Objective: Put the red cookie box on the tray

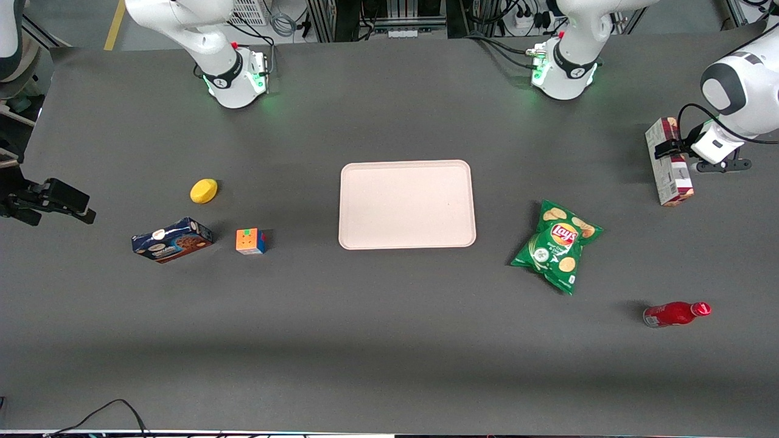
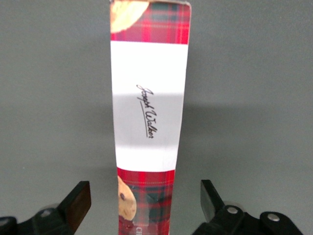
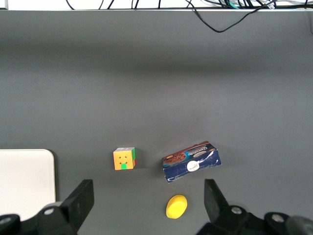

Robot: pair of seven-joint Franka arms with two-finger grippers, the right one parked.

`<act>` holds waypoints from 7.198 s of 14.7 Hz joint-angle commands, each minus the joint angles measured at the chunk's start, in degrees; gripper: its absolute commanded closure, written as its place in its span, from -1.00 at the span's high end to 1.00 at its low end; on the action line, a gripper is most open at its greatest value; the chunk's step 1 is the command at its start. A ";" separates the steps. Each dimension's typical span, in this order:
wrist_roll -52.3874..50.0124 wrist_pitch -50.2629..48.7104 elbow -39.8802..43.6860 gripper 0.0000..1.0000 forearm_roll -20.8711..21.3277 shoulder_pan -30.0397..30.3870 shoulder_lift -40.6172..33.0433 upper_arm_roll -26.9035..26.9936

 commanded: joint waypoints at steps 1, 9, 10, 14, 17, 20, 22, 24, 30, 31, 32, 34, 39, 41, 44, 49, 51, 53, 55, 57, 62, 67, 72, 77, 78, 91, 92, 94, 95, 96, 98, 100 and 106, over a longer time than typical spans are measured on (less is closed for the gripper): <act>1.00 0.79 -0.60 0.70 -1.00 0.39 -0.01 -0.05; 4.43 1.50 -0.16 -0.69 -1.08 0.12 0.43 -0.14; 4.52 1.23 0.19 -0.69 -1.08 0.03 0.34 -0.31; 4.26 -5.15 4.21 -0.68 -1.52 -1.81 -1.06 -1.37; 3.73 -22.26 15.36 -0.66 -6.79 -2.95 -1.51 -6.89; -1.69 -33.02 24.25 -0.66 -7.32 -5.06 -1.77 -11.02; -7.58 -38.82 29.17 -0.63 -10.03 -5.77 -2.29 -15.06; -14.43 -43.13 33.05 -0.63 -11.80 -6.55 -2.73 -19.54; -40.96 -44.74 37.72 -0.63 -17.77 -7.96 -2.91 -36.58; -45.53 -43.78 38.50 -0.63 -18.04 -8.23 -2.56 -40.01; -49.84 -42.46 38.51 -0.63 -17.96 -8.32 -2.56 -43.26; -54.87 -39.56 38.08 -0.63 -18.05 -8.32 -2.21 -49.24; -62.63 -28.06 37.02 -0.60 -16.90 -9.54 3.49 -59.72; -62.63 -23.84 35.01 -0.60 -16.47 -10.16 5.69 -60.78; -62.63 -15.76 29.65 -0.59 -13.22 -10.95 7.63 -60.87; -67.10 -5.90 25.15 -0.60 -12.95 -12.62 12.11 -61.75; -68.34 -4.14 24.63 -0.60 -12.95 -13.24 13.25 -62.01; -68.34 -2.55 23.66 -0.59 -12.86 -13.76 13.96 -62.02; -68.43 -2.28 23.04 -0.58 -11.55 -13.94 14.49 -62.02; -68.43 -2.20 22.78 -0.58 -10.93 -14.03 14.93 -61.93; -68.69 -0.88 22.87 -0.58 -9.62 -13.94 16.60 -61.93; -70.63 0.27 22.87 -0.27 -6.89 -13.94 18.00 -61.66; -70.89 0.53 23.04 1.00 -6.88 -13.77 18.27 -61.40; -72.74 -7.61 28.73 1.00 -6.88 -13.24 16.25 -61.58; -72.39 -12.17 31.11 1.00 -6.97 -12.89 15.55 -61.40; -41.65 -43.03 46.57 1.00 -13.30 -8.05 -2.91 -39.90; -40.40 -46.89 49.21 1.00 -12.95 -8.05 -3.43 -38.82; -40.04 -51.92 53.26 1.00 -12.51 -8.05 -4.31 -36.46; -40.04 -52.38 54.41 1.00 -12.51 -8.14 -4.67 -35.13; -39.95 -52.29 54.86 1.00 -13.03 -8.14 -4.93 -33.73; -36.64 -52.47 56.26 1.00 -12.34 -8.32 -5.11 -32.40; -31.62 -52.38 56.70 1.00 -11.46 -8.49 -5.11 -30.82; -30.55 -52.56 57.32 1.00 -9.17 -8.76 -5.20 -29.41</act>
